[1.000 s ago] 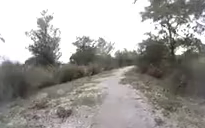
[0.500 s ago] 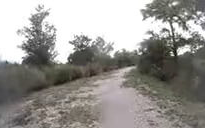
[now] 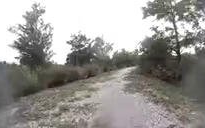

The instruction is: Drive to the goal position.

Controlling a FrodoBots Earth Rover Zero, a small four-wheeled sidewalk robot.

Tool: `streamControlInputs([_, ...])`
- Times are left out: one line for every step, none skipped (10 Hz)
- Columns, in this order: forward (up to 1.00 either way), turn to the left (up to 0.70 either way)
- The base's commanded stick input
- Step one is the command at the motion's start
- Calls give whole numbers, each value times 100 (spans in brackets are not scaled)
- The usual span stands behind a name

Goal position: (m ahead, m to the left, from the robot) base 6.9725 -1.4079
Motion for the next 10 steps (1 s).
streamControlInputs([70,-1])
streamControlInputs([70,1])
streamControlInputs([70,1])
streamControlInputs([70,1])
streamControlInputs([70,1])
streamControlInputs([70,1])
streamControlInputs([70,1])
streamControlInputs([70,1])
streamControlInputs([70,1])
streamControlInputs([70,1])
